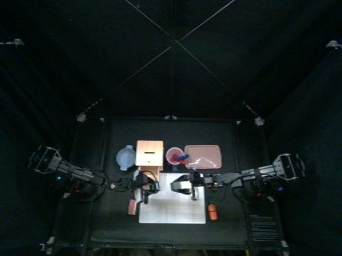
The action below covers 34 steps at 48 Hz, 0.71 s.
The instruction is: Put left half of sushi roll into drawer and right half onto plate
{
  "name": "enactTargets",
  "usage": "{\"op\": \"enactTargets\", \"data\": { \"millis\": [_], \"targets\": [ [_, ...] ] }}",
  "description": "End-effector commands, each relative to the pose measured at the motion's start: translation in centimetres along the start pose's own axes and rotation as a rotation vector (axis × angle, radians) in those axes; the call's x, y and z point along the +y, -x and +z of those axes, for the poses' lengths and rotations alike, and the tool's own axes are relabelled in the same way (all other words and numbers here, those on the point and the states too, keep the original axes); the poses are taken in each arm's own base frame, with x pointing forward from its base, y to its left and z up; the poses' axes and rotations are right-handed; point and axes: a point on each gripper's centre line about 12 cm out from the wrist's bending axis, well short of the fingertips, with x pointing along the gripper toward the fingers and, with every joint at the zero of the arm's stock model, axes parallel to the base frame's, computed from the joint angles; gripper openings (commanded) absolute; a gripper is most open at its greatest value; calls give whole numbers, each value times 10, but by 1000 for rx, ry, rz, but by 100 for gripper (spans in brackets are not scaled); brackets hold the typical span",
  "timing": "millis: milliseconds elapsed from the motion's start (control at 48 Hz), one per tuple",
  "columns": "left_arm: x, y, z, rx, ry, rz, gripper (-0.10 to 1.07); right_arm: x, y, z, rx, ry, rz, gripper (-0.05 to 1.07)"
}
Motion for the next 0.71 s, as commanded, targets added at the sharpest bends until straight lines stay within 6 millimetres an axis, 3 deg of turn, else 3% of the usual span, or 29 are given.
{"op": "enactTargets", "data": {
  "millis": [0,271,500,688],
  "targets": [
    [0,2,8,-22,9,1,69,0,8,15,-51,-4,2,48],
    [3,3,3,-15,4,13,69,2,17,15,-58,-3,8,48],
    [40,4,-6,-8,60,156,69,0,24,12,-57,-7,2,48],
    [57,4,-10,-1,88,221,69,-1,25,7,-44,-9,0,48]
  ]
}}
